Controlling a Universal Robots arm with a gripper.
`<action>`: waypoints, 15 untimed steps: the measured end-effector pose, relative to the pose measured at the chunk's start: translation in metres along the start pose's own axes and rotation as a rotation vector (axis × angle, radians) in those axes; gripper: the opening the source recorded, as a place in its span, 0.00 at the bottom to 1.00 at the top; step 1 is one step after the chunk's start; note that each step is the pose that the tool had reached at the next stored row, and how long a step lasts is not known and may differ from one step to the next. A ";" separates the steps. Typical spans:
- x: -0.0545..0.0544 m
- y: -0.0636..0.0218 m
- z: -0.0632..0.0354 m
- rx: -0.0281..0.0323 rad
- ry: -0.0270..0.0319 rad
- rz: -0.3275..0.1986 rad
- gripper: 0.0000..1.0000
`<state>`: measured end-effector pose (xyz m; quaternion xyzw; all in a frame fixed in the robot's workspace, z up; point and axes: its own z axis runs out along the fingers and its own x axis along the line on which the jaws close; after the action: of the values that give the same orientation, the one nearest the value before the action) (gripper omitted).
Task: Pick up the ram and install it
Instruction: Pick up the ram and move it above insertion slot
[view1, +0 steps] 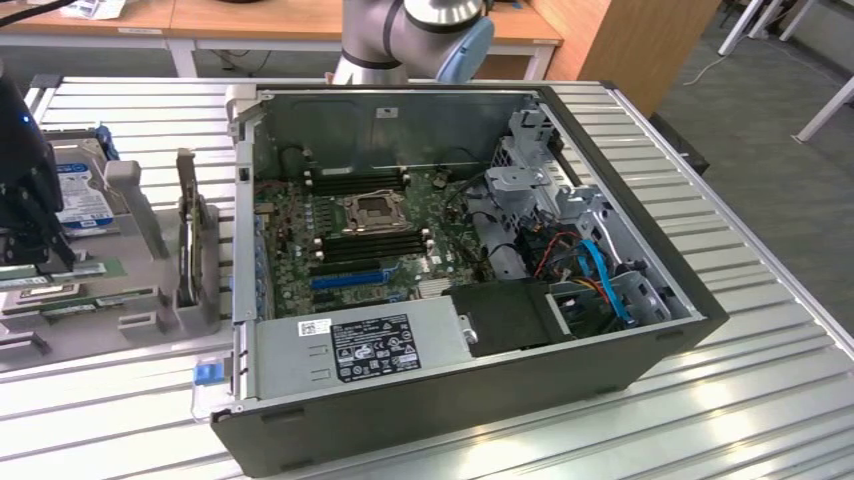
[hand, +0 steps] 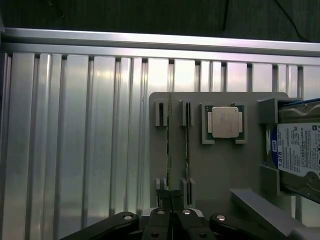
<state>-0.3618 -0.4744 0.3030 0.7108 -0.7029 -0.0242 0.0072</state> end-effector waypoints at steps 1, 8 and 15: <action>0.000 0.0000 -0.0009 0.0000 0.0000 0.000 0.11; -0.001 0.0003 -0.0086 0.0000 0.0000 0.000 0.11; -0.001 0.0006 -0.0161 0.0001 0.0000 0.000 0.11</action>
<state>-0.3617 -0.4736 0.3191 0.7108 -0.7029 -0.0242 0.0072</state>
